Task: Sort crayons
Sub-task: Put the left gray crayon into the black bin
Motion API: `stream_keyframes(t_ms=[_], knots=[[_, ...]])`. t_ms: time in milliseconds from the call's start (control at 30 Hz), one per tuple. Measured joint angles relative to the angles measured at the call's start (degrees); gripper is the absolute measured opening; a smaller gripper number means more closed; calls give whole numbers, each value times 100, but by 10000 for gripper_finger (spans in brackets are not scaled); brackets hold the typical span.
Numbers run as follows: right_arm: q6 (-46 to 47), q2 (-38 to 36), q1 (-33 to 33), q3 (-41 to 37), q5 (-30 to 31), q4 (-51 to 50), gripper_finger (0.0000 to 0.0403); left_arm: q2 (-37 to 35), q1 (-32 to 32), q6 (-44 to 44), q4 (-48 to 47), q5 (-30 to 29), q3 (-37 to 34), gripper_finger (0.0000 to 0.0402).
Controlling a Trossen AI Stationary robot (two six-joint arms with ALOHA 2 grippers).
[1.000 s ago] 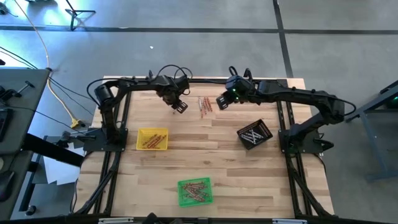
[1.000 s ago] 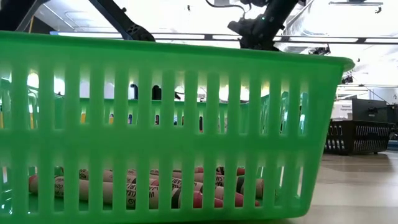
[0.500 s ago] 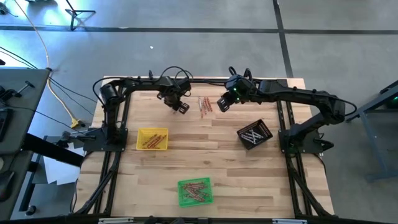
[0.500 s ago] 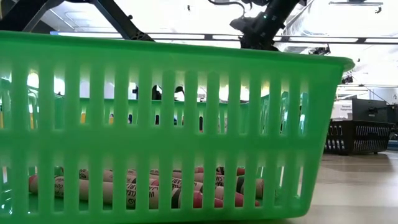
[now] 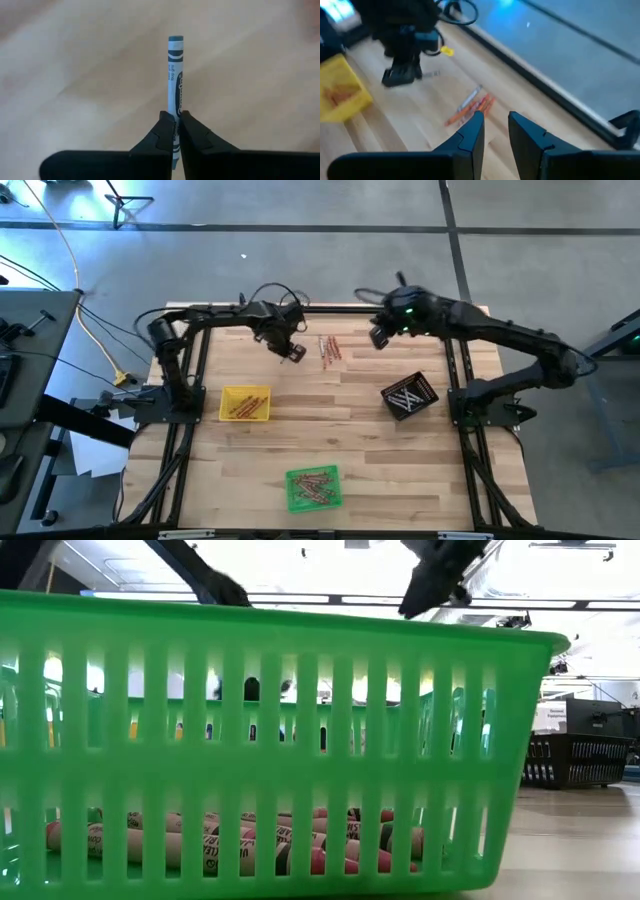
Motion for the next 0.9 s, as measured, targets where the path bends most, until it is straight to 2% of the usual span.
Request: stream_keyframes(t_ms=[100,200,333,467,533,633,767,900], knots=[[2,-316,-152,0,4,60,83,-540,-44,-98,292,163,29,2],[0,-422,-217,0,4,117,83,-1124,-164,-100,1008,292,23,1],[-97,-386,-226,0,-5,297,83,-1860,-423,-25,2312,296,33,1],[-424,-155,-231,0,-22,842,83,-2193,-655,199,3849,211,42,1],[-591,3,-272,0,-287,1163,83,-2196,-736,152,4414,209,47,1],[-608,280,-343,-2,-1025,1815,83,-2181,-830,105,4789,-30,38,0],[-865,531,-424,-7,-1784,2733,83,-2187,-957,266,4664,-714,40,0],[-877,606,-607,-7,-2276,2890,83,-2194,-995,263,4459,-769,40,0]])
